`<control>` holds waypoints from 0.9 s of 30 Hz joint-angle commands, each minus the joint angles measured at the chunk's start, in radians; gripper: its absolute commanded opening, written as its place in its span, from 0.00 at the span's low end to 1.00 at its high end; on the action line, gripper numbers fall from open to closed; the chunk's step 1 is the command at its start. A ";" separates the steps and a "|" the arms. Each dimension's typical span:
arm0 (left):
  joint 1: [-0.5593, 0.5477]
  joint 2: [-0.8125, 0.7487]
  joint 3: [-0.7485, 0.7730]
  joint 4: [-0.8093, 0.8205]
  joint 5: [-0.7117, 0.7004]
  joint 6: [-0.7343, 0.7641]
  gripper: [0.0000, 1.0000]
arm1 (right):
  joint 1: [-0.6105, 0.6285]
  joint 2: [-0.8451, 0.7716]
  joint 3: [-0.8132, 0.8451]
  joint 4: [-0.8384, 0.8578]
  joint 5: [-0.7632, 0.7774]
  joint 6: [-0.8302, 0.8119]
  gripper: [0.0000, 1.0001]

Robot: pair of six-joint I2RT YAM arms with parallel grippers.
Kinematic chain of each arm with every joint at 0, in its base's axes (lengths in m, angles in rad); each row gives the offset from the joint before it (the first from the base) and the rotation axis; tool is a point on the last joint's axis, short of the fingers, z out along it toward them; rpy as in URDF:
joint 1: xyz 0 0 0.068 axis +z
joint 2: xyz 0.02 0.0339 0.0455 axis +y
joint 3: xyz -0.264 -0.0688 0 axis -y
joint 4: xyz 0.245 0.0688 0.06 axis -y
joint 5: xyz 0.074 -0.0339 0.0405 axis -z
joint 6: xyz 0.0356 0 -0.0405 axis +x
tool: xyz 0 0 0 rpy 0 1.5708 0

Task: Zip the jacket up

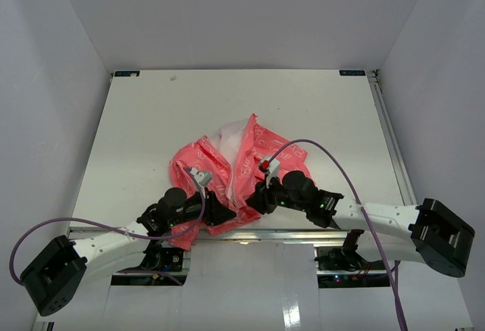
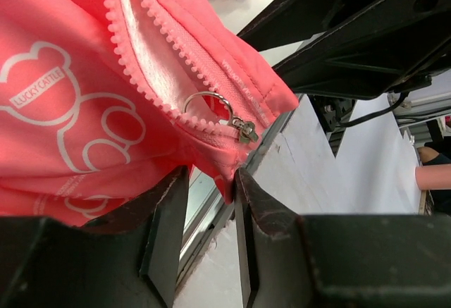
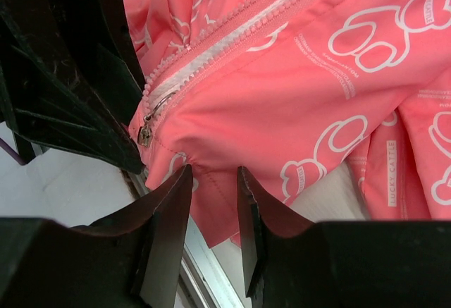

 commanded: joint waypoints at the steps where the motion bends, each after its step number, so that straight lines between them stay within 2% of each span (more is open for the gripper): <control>1: -0.003 -0.003 -0.034 0.116 -0.012 -0.025 0.47 | 0.011 0.036 -0.014 0.117 0.028 0.015 0.37; 9: -0.003 -0.065 -0.040 0.118 -0.030 -0.018 0.53 | 0.018 0.041 -0.038 0.142 0.043 0.020 0.35; 12: -0.003 -0.093 -0.041 0.100 -0.030 -0.014 0.62 | 0.019 0.048 -0.039 0.144 0.046 0.018 0.35; 14: -0.003 -0.108 -0.040 0.093 -0.031 -0.014 0.63 | 0.020 0.056 -0.037 0.146 0.044 0.015 0.34; 20: -0.004 -0.073 -0.020 0.097 -0.028 -0.008 0.64 | 0.032 0.077 -0.026 0.157 0.044 0.014 0.33; 27: -0.003 -0.002 -0.050 0.187 0.006 -0.024 0.61 | 0.042 0.079 -0.026 0.167 0.046 0.018 0.33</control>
